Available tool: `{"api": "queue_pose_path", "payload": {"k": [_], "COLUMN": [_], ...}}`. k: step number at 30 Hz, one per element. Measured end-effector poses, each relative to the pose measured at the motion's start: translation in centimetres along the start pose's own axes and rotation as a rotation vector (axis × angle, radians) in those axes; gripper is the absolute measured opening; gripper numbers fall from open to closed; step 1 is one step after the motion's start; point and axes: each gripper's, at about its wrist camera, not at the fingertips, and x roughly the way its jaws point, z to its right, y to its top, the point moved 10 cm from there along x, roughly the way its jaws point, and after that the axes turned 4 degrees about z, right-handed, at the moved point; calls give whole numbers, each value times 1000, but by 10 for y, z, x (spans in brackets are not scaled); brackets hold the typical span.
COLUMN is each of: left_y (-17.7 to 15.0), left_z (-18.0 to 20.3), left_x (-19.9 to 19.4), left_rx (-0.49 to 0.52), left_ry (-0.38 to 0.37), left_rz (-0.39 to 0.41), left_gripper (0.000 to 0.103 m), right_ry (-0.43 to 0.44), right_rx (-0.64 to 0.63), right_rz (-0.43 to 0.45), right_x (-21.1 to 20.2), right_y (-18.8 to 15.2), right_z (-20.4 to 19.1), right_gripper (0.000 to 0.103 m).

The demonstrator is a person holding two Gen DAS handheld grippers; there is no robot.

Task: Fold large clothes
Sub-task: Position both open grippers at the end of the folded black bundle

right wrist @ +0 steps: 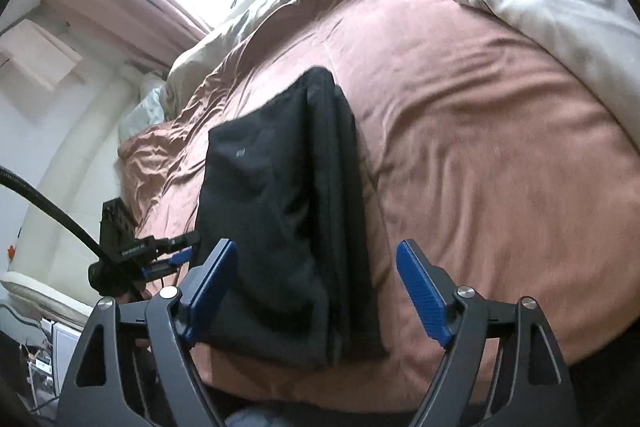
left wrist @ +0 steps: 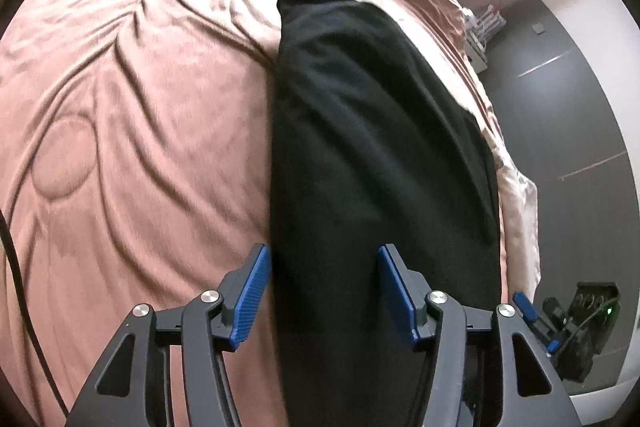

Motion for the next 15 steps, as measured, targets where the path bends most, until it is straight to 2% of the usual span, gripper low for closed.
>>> {"api": "queue_pose_path", "payload": {"k": [7,15], "left_y": [38,64], "left_z": [0,7], "left_x": [19,32], "left_rx": [-23,10], "left_ry": [-23,-2], "left_rz": [26,53], "left_gripper": [61,61], "right_ry": [55,90], "right_rx": [66,96], "right_rz": [-79,-172], "right_x": [59,118], "right_y": [36,49], "right_z": [7,19], "right_gripper": [81,81]}}
